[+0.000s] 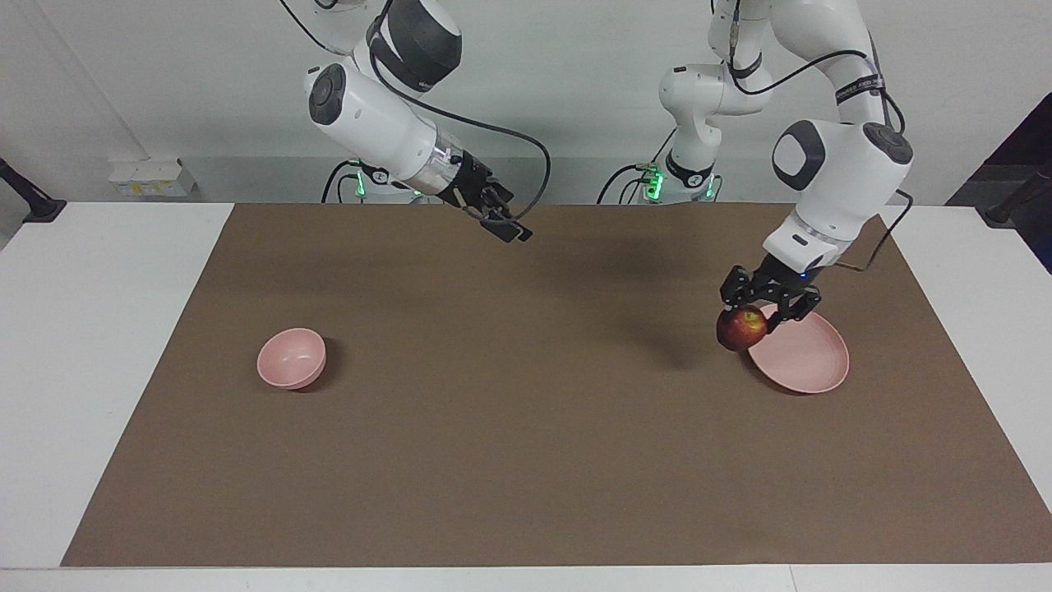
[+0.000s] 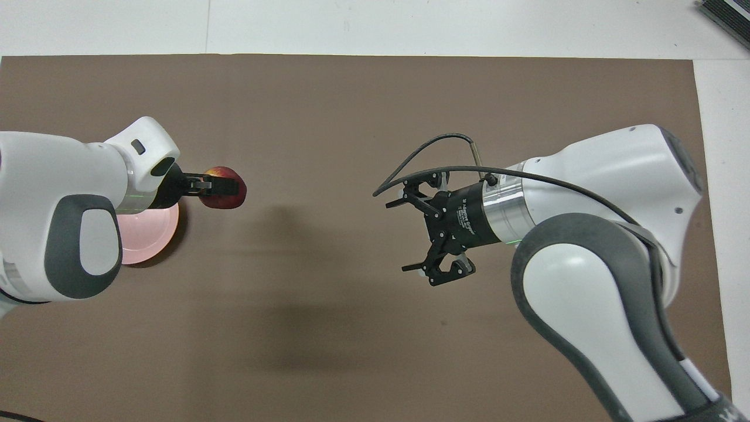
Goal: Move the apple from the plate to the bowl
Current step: 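Lift the apple with the left gripper toward the open right gripper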
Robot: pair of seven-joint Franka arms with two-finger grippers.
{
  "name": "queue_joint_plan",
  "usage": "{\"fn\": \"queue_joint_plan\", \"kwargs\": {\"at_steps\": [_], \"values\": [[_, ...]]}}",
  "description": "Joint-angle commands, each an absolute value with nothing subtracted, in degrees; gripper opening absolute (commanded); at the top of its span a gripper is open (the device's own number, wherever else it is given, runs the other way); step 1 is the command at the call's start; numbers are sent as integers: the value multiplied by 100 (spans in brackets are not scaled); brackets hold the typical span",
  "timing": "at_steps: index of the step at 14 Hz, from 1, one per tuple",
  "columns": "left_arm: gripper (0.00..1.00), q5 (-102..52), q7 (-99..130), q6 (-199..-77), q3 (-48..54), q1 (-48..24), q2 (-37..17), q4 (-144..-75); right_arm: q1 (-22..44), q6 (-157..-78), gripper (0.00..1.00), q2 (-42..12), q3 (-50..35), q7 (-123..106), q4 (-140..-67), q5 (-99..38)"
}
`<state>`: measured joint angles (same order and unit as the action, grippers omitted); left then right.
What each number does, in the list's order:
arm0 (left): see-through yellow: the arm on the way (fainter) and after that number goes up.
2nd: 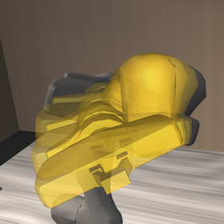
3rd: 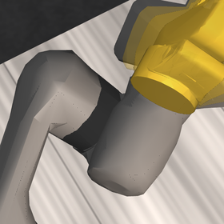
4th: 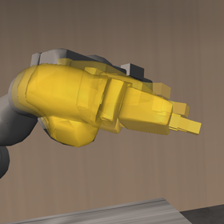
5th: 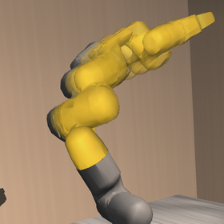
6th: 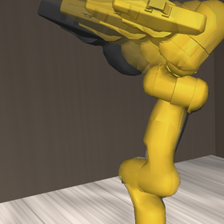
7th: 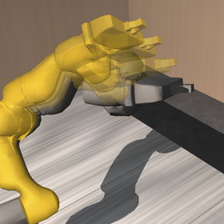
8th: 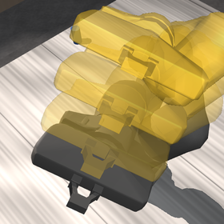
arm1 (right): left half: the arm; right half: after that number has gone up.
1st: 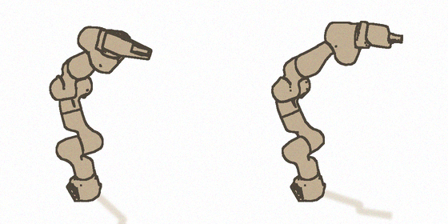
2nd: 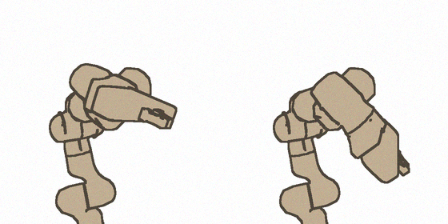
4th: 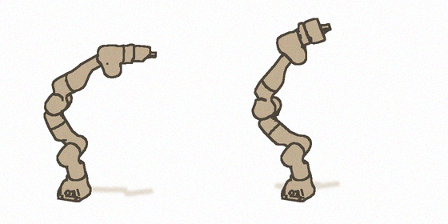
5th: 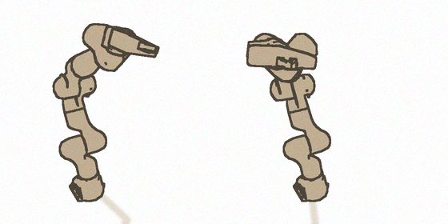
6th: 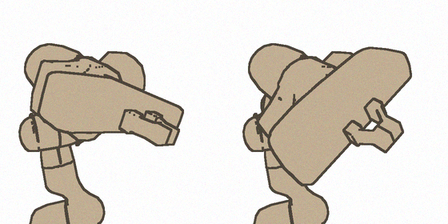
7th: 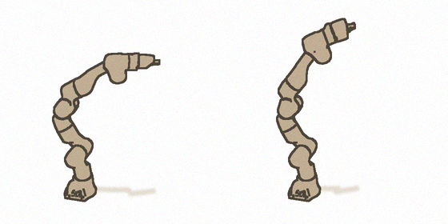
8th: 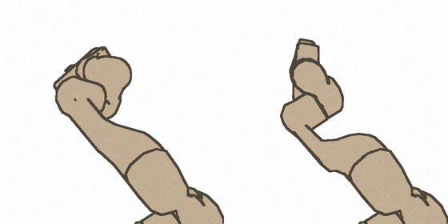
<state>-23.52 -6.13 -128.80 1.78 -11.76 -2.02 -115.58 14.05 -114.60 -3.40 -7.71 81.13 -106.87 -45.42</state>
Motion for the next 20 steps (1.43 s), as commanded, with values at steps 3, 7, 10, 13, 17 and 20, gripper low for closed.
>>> {"fn": "queue_joint_plan", "kwargs": {"at_steps": [3, 7, 10, 13, 17, 20], "values": [[0, -2864, 78, -12972, 123, -1810, -193, -11461, 1705, -12470, 100, -799, -782, 8552, -10723, -4834], [0, -3444, 132, -12999, 184, -1969, -176, -11478, 1644, -12709, 100, -897, -774, 7808, -10749, -5578], [0, -3892, 123, -13025, 325, -1969, -158, -11505, 1617, -13032, 100, -923, -773, 7227, -10994, -6098], [0, -4603, 114, -13113, 360, -1969, -167, -11479, 1644, -13113, 100, -1002, -782, 6761, -11065, -6275], [0, -4921, 79, -13131, 413, -1969, -158, -11505, 1652, -13297, 100, -1046, -773, 5855, -11285, -7232], [0, -5097, 70, -13166, 509, -1969, -115, -11522, 1740, -13342, 100, -1098, -782, 5644, -11276, -7321]]}}
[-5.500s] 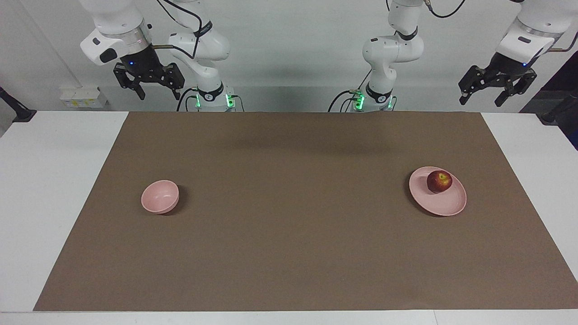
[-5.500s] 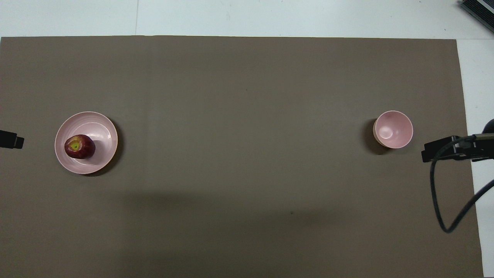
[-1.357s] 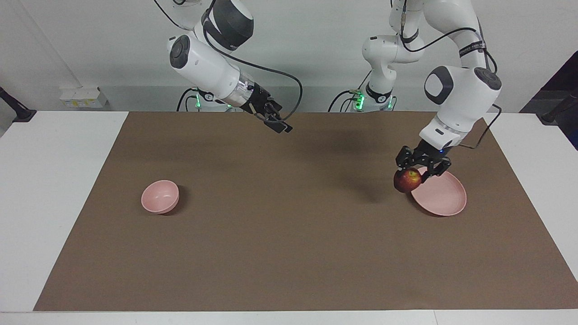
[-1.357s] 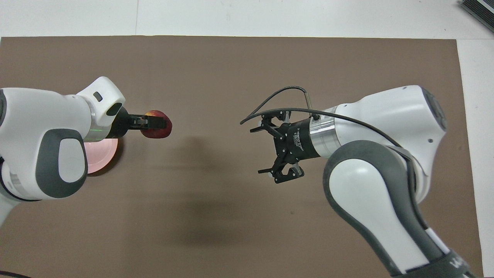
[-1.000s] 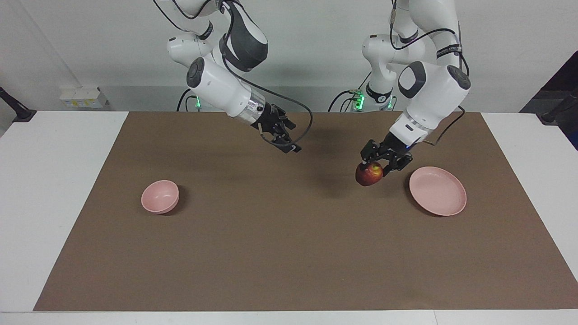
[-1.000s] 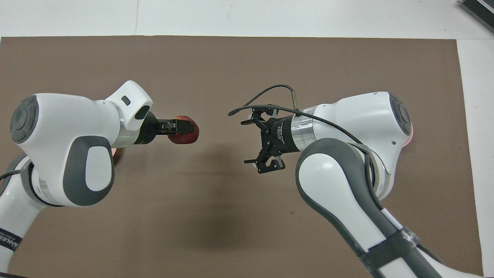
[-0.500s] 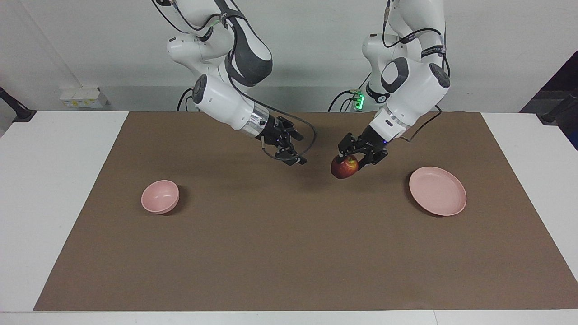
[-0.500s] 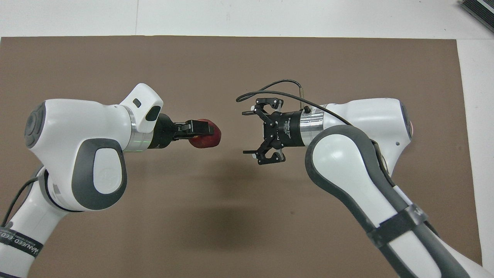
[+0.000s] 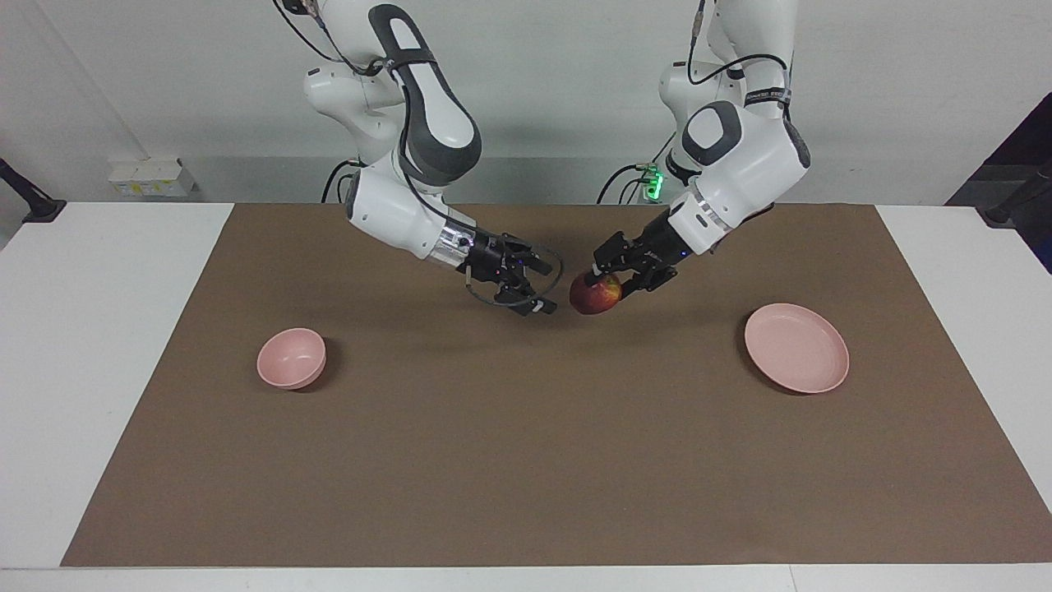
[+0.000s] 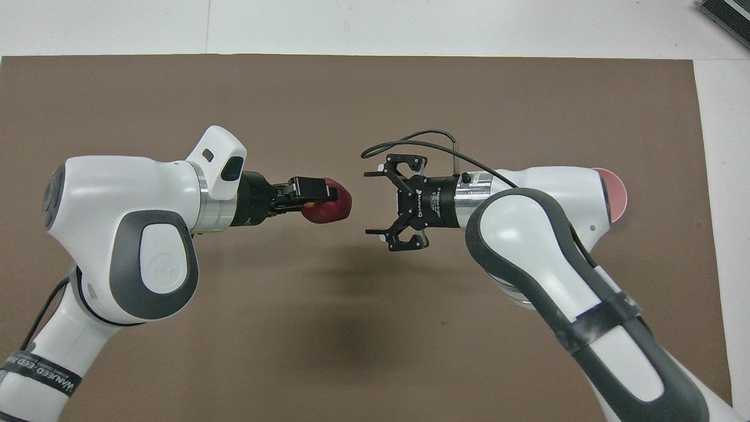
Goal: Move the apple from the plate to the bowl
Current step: 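Close the right gripper on the apple held by the left gripper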
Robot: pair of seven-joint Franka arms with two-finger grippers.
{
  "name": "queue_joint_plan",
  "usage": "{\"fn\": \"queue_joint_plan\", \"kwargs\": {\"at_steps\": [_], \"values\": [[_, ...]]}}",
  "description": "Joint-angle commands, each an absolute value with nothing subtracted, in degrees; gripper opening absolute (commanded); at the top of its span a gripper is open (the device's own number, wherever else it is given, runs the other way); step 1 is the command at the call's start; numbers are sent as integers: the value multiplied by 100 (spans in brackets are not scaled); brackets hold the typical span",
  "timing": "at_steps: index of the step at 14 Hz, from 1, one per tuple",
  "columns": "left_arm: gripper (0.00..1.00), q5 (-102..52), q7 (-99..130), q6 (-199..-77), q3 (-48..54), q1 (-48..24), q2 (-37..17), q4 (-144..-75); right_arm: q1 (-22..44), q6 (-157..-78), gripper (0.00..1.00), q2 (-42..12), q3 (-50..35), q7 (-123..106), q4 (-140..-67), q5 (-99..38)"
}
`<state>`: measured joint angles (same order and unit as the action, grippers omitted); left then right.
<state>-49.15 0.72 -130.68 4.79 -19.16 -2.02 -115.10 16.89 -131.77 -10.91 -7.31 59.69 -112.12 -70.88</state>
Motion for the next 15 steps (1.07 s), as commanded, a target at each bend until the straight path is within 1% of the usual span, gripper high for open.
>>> {"fn": "queue_joint_plan", "kwargs": {"at_steps": [1, 3, 7, 8, 9, 10, 15], "values": [[0, -5115, 79, -13236, 553, -1969, -106, -11531, 1758, -13394, 100, -1116, -782, 5590, -11276, -7548], [0, -5124, 88, -13350, 641, -1978, -105, -11531, 1950, -13692, 100, -1142, -782, 5599, -11241, -7664], [0, -5168, 158, -13430, 791, -2013, -114, -11531, 1995, -13728, 100, -1142, -782, 5651, -11224, -7664], [0, -5168, 167, -13421, 791, -2004, -114, -11523, 2065, -13842, 100, -1143, -782, 5651, -11232, -7655], [0, -5159, 167, -13421, 791, -2004, -114, -11522, 2083, -13869, 67, -1143, -782, 5599, -11224, -7655], [0, -5159, 167, -13421, 782, -2004, -114, -11522, 2092, -13878, 1, -1169, -782, 5633, -11171, -7655], [0, -5133, 176, -13377, 765, -1986, -114, -11505, 2083, -13860, 0, -1195, -782, 5713, -11136, -7655]]}}
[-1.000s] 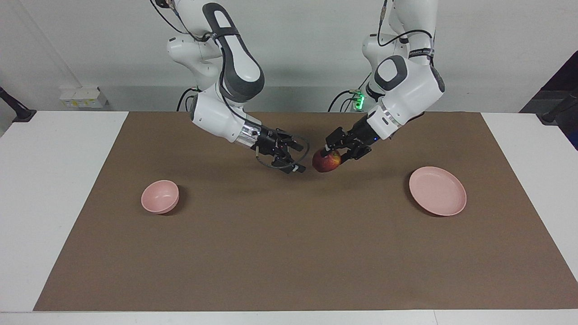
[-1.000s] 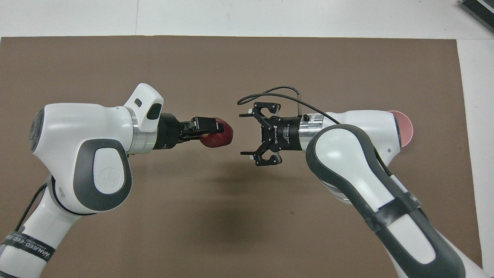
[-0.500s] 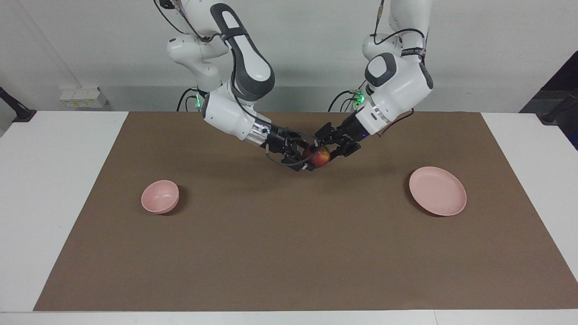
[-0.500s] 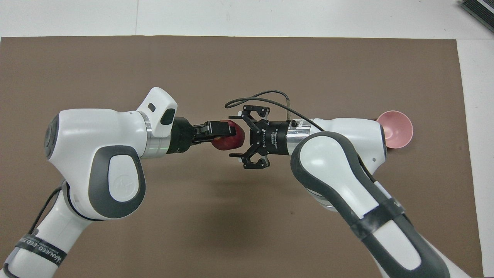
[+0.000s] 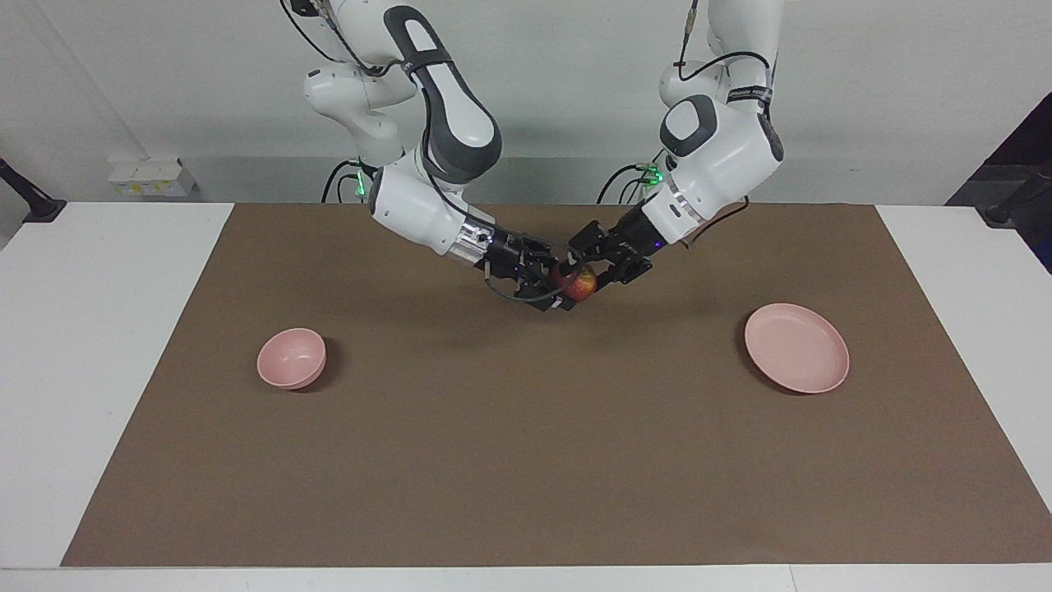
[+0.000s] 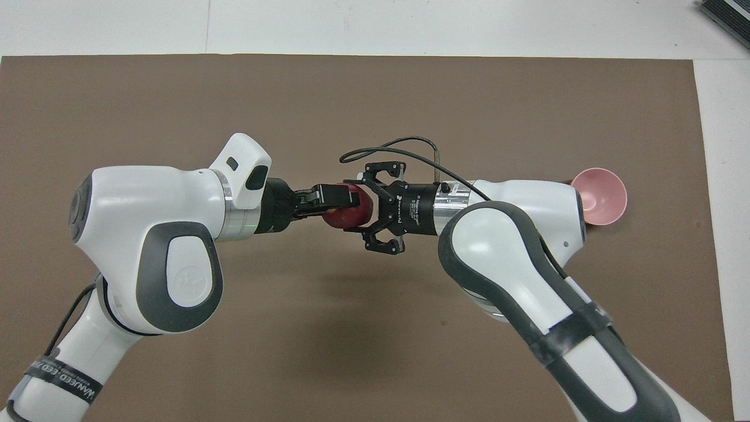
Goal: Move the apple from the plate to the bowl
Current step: 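Close the right gripper on the apple held by the left gripper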
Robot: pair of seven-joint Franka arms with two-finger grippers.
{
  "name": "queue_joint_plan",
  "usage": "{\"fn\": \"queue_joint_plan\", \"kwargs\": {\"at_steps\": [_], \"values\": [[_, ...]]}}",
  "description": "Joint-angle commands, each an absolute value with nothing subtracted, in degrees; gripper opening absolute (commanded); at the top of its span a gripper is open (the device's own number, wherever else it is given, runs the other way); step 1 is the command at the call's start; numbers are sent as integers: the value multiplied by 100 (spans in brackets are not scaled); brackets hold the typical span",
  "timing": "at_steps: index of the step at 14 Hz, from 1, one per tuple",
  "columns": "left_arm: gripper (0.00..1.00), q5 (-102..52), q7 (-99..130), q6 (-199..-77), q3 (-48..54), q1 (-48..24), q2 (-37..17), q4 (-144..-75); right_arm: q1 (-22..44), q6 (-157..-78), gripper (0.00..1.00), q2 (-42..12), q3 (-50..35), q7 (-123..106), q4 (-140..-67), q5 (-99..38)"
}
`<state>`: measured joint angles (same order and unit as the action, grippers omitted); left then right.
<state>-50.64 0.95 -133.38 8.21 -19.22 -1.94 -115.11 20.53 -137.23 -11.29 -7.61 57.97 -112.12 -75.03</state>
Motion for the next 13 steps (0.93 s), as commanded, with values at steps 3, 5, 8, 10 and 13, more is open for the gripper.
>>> {"fn": "queue_joint_plan", "kwargs": {"at_steps": [3, 5, 8, 10, 13], "values": [[41, -5071, 193, -13350, 765, -1986, -132, -11487, 2083, -13860, 0, -1195, -773, 5722, -11136, -7647], [69, -5010, 150, -13333, 756, -1951, -149, -11470, 2083, -13860, 0, -1195, -773, 5722, -11136, -7646], [100, -4370, 150, -13307, 738, -1890, -193, -11365, 2083, -13869, 0, -1195, -773, 5730, -11136, -7629], [100, -4054, 132, -13315, 712, -1837, -202, -11356, 2083, -13869, 0, -1187, -773, 5757, -11145, -7620], [100, -3316, 105, -13150, 712, -1539, -211, -11329, 2074, -13851, 0, -1143, -756, 5862, -11144, -7567]]}}
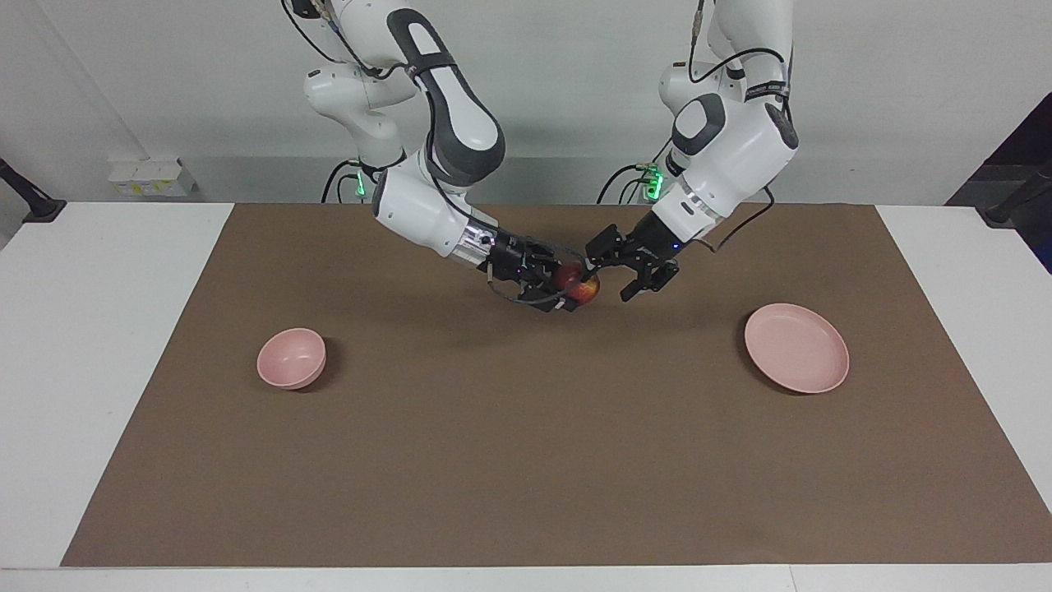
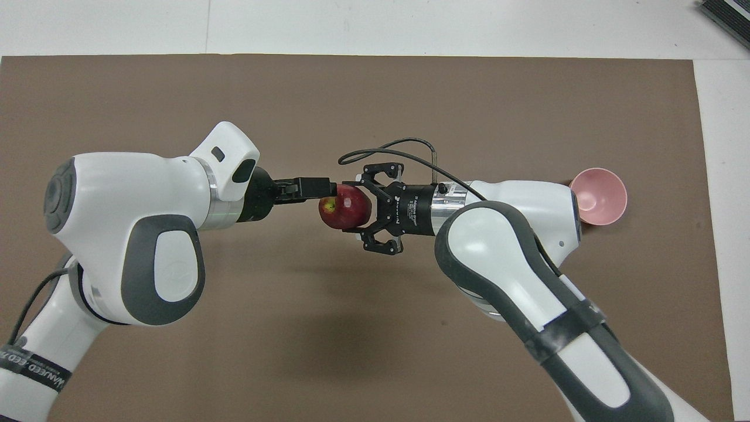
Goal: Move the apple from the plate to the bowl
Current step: 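Open the left gripper and withdraw it while the right gripper pulls away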
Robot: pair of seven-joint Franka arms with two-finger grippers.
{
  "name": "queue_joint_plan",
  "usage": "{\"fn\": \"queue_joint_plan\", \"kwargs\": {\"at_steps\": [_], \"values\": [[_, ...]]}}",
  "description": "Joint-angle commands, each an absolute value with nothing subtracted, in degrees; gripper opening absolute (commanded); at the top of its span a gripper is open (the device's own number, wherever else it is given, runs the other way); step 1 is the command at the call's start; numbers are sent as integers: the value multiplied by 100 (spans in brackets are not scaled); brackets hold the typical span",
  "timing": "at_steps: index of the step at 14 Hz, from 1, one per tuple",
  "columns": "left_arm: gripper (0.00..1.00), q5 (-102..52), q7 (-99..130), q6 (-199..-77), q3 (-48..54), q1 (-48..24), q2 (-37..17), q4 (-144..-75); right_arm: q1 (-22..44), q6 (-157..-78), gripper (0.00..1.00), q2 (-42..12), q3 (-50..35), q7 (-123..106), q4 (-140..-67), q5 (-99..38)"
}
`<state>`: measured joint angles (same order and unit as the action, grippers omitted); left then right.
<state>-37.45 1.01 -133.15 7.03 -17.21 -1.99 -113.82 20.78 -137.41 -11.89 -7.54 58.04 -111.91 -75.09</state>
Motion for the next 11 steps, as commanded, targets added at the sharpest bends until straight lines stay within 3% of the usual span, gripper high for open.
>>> {"fn": "queue_joint_plan", "kwargs": {"at_steps": [1, 7, 11], "values": [[100, -3061, 105, -13096, 712, -1442, -220, -11320, 2074, -13852, 0, -1116, -738, 5880, -11145, -7541], [100, -1172, -44, -12701, 712, -774, -220, -11241, 1986, -13816, 0, -897, -730, 6732, -11118, -5645], [100, -344, -88, -11956, 712, -362, -220, -10522, 1855, -13729, 0, -800, -703, 6767, -11127, -4688]]}}
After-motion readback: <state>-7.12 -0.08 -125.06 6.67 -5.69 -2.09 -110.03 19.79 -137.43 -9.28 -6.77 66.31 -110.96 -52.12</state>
